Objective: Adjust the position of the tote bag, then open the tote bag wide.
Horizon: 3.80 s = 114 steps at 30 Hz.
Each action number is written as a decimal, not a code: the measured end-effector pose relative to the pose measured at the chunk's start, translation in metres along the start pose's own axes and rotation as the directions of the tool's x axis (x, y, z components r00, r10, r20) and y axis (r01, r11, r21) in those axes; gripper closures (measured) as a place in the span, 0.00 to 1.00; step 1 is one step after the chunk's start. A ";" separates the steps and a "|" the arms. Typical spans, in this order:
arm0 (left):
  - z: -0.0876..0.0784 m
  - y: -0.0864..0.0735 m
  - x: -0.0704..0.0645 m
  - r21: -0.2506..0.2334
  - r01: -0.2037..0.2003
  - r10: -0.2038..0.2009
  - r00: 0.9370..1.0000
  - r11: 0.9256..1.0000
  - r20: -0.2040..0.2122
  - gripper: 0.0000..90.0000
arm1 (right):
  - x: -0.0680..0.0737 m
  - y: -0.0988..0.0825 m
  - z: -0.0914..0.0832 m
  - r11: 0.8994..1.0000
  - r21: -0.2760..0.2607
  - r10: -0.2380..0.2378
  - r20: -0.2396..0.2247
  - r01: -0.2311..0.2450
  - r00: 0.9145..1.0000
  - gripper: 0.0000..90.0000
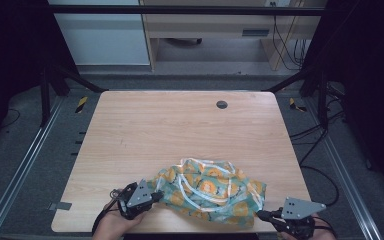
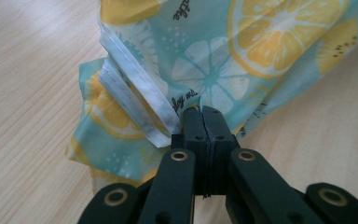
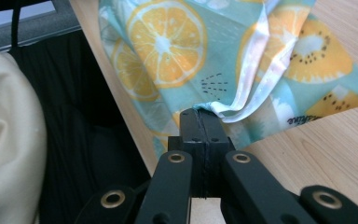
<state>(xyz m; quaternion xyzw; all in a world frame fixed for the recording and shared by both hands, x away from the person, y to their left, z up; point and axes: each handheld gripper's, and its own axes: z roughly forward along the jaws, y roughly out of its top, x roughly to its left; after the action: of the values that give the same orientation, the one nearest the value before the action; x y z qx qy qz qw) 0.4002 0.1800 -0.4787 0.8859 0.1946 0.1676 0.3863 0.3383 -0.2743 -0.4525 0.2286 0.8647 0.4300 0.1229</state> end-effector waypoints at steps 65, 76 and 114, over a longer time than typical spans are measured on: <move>-0.025 0.013 0.014 -0.131 0.266 -0.284 0.949 0.955 -0.136 0.13 | -0.031 0.092 -0.001 0.978 -0.141 0.170 0.122 -0.152 0.978 0.46; -0.029 0.024 0.019 -0.075 0.230 -0.238 0.963 0.970 -0.126 0.13 | -0.046 0.137 0.064 0.980 0.006 0.198 0.034 -0.198 0.980 0.52; -0.014 0.106 0.033 -0.031 0.151 -0.152 0.987 0.988 -0.059 0.31 | 0.050 0.155 0.086 0.995 0.057 -0.062 -0.247 0.078 0.967 1.00</move>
<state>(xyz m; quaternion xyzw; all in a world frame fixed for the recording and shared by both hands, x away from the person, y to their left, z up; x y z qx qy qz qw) 0.4453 0.1386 -0.3853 0.8578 0.2708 0.1674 0.4035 0.3754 -0.1088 -0.3814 0.1471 0.8945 0.4215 0.0229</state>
